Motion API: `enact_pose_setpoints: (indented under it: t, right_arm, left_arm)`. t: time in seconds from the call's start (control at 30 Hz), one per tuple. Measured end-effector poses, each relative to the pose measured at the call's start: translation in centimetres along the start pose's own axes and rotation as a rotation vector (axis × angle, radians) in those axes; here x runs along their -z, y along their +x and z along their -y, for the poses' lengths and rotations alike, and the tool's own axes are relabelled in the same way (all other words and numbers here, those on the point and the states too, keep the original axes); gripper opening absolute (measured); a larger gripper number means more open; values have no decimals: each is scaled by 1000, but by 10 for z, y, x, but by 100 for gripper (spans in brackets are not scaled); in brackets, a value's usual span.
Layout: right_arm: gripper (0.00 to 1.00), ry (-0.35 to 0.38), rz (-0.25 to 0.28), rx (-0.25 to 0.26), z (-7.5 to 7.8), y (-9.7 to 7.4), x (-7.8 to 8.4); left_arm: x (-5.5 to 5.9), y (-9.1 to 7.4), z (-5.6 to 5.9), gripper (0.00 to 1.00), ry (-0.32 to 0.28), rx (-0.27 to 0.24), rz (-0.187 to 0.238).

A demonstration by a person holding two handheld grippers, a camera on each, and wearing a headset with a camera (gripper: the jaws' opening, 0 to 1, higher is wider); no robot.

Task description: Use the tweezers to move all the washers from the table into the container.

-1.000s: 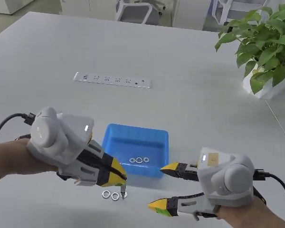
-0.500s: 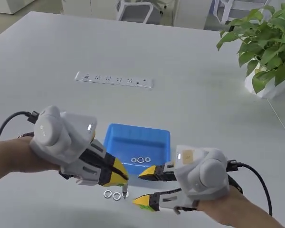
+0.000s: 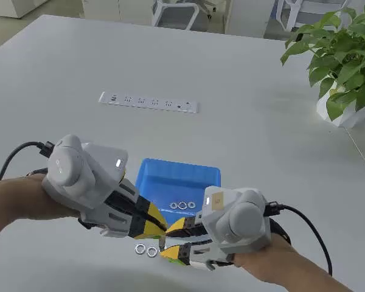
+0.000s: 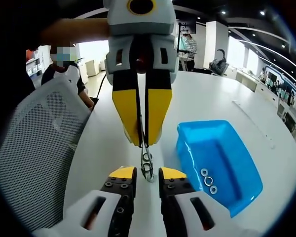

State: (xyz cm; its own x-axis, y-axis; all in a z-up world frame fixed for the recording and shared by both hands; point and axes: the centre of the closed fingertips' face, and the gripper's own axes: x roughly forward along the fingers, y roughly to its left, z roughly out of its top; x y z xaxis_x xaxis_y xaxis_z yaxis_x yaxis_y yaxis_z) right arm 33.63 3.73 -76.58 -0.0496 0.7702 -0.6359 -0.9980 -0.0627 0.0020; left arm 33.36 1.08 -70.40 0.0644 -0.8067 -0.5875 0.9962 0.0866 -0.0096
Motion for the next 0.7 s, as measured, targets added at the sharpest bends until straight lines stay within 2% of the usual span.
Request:
enact_pose_setpoints:
  t: [0.2,0.7]
  right_arm:
    - [15,20,-10,14,2,3,3]
    - [10,-24,-28,17,-1,9,3]
  left_arm:
    - [0,0,1,6,-5,-2,3]
    - [2,-1,-1,6,-5,-3,0]
